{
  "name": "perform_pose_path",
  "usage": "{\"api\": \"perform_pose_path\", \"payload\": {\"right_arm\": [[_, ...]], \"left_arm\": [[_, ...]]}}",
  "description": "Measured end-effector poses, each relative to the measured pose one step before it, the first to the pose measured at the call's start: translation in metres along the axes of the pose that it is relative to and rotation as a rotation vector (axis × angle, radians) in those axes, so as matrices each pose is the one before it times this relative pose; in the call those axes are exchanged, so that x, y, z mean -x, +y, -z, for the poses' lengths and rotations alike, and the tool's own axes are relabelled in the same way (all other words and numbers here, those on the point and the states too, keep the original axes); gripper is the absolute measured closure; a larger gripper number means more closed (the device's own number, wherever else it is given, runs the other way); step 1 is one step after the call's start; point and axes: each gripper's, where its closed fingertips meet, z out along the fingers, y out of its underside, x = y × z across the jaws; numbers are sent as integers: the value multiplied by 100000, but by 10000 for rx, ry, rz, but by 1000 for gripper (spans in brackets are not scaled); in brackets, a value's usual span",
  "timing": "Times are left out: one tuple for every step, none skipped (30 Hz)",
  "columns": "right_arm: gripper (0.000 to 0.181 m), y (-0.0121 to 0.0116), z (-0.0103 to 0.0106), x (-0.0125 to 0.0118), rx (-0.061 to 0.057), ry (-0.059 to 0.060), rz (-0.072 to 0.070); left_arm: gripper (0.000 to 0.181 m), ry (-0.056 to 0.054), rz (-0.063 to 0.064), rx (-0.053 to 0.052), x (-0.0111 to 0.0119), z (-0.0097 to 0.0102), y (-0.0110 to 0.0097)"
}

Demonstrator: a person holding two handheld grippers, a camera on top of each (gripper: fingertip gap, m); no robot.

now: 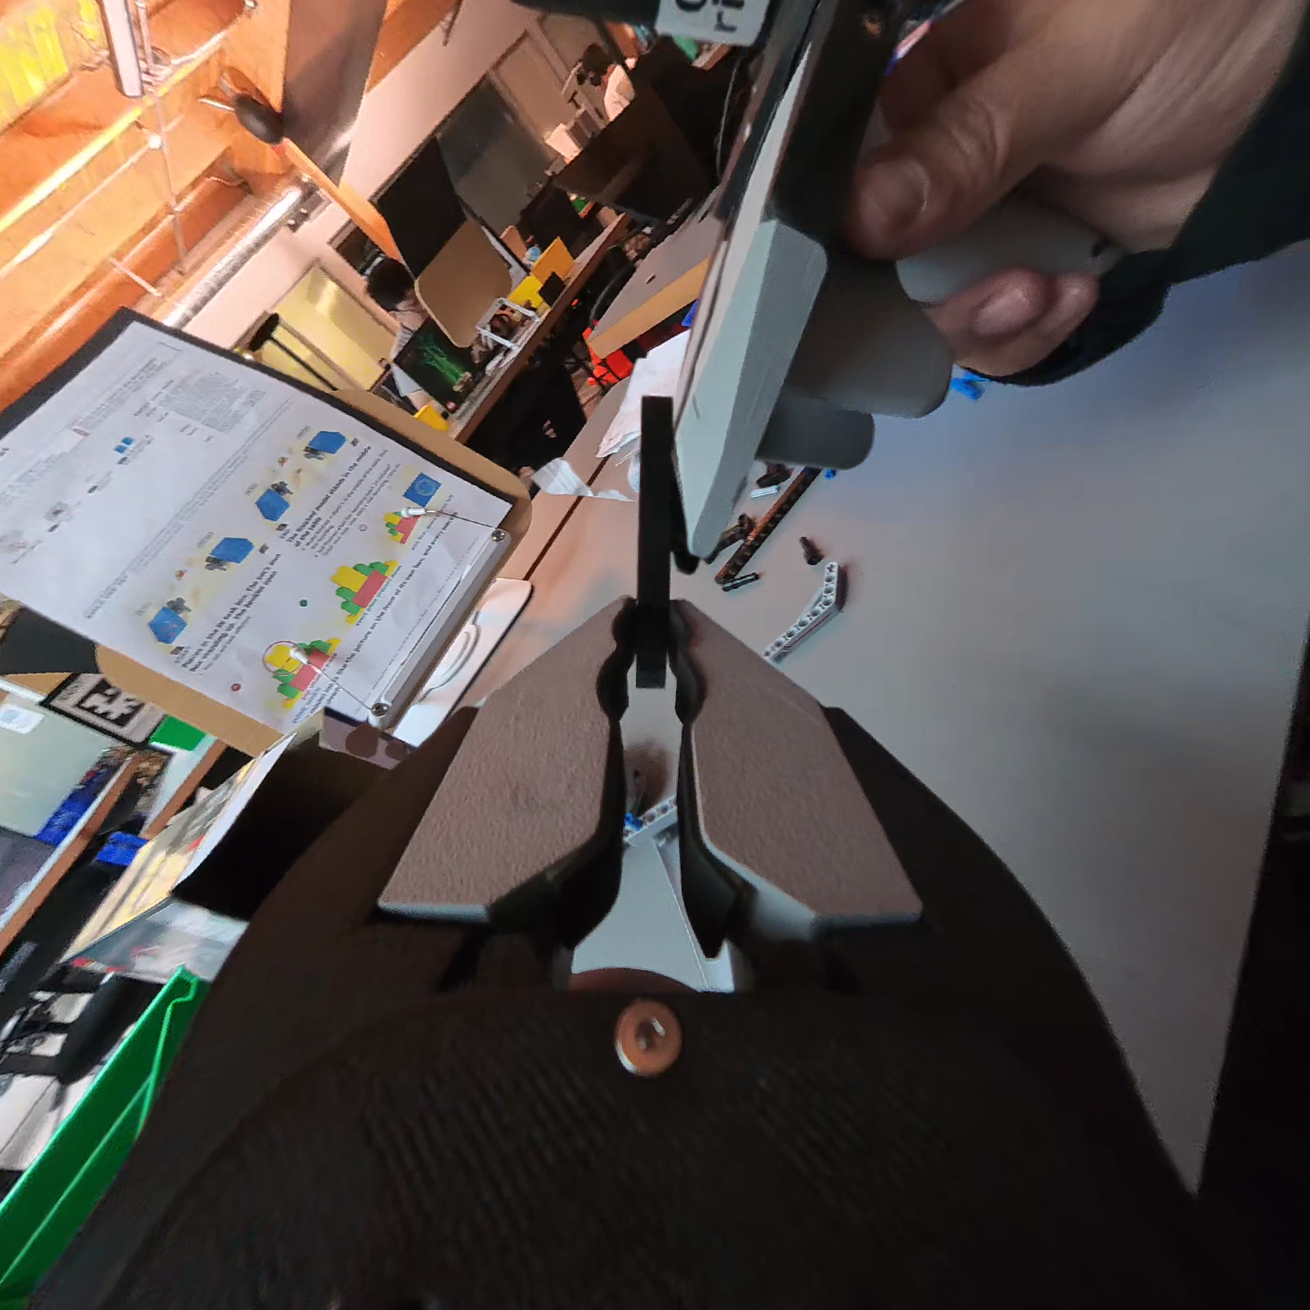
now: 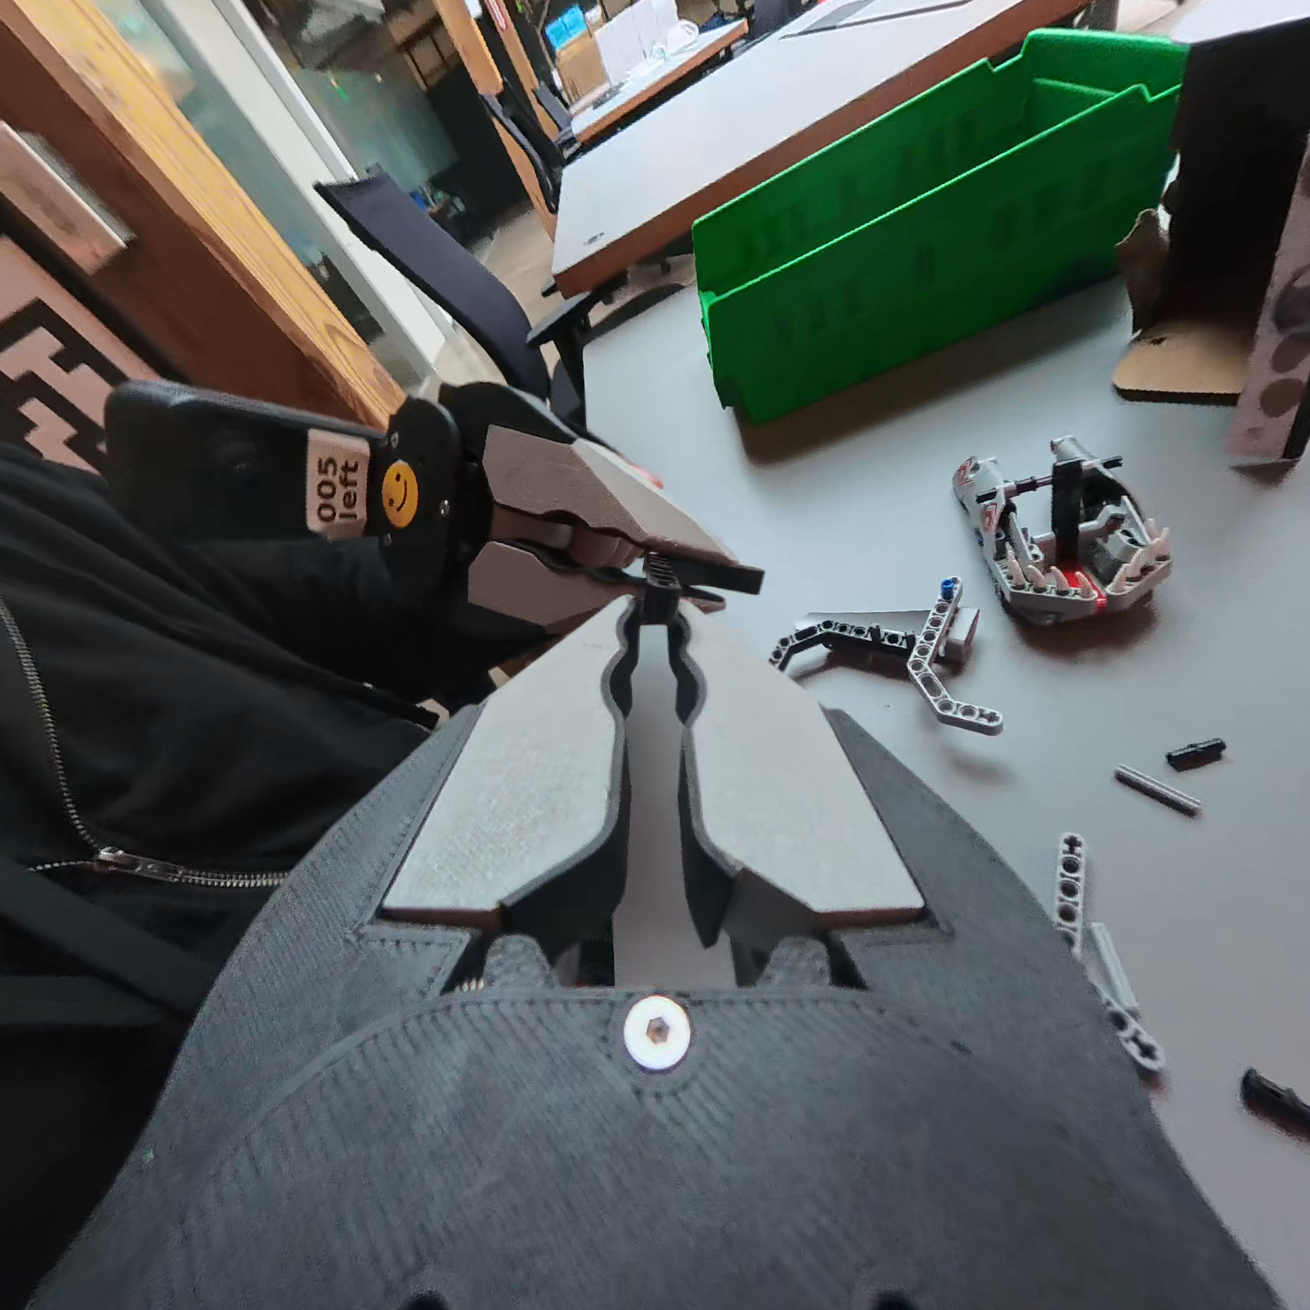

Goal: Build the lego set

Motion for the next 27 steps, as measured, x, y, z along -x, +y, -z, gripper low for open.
{"api": "perform_pose_path", "payload": {"right_arm": [[178,-100,-40,-50,-198,-125,-176],[178,-140,-37,66,-212,-193,-179],[179,-23,-36,-42,-111,-101,-148],[180,93,-38,-123,-18,-11,-55],[180,134,-34,-14,23,-37,55],[180,159,-57,31,42,-15,115],[180,268,-78,-98,144,89,121],[181,189,-43,-99,119,116,152],[181,42,1,6,22,83,174],[181,29,-32,53,42,81,171],[181,-57,-50,146,22,79,238],[181,-82,-33,167,63,116,290],[181,165,-9,42,272,229,276],[181,394,16,-88,427,265,224],[180,796,22,-368,616,361,157],[180,1045,-40,-821,636,606,182],[180,630,-114,-676,260,451,140],[180,15,-112,-115,-127,-46,-73],[180,-357,-16,35,-297,-261,-239],[181,-238,9,-329,-181,-94,-285],[180,372,-18,-974,202,260,-294],[180,994,1,-1655,536,685,-230],[179,1209,16,-2148,566,1044,-72],[180,1091,-57,-2147,417,1106,53],[180,931,-204,-1694,317,845,49],[180,751,-290,-1247,278,549,-52],[180,414,-313,-1054,123,447,-114]], "left_arm": [[176,-196,-44,-6,45,-26,-95],[176,-183,-99,39,34,-48,8],[176,-179,-188,59,64,-44,57],[176,-113,-290,146,3,-59,170],[176,-71,-395,90,-48,-40,111],[175,-75,-358,-45,-62,39,-76],[174,-16,-217,-126,-152,66,-249],[173,88,-168,-42,-282,52,-192],[172,-105,-300,89,21,-17,64],[173,-115,-357,-27,75,61,-26],[174,-124,-209,-12,126,92,2],[174,-217,-20,-119,238,187,-164],[175,-105,156,-49,93,108,-74],[176,-83,200,32,125,4,48],[178,-73,-59,88,71,-77,178],[177,-648,-29,298,1225,29,566],[177,58,181,14,703,-8,289],[176,412,518,27,391,-44,331],[176,667,495,215,-230,-162,558],[176,135,232,312,107,-144,713],[175,216,68,227,-363,-222,549],[176,319,106,194,-673,-310,434],[176,202,101,-2,-584,-292,114],[176,159,40,-55,-548,-244,15],[176,333,19,98,-757,-292,203],[176,389,68,290,-768,-368,510],[176,324,119,284,-607,-362,563]]}}
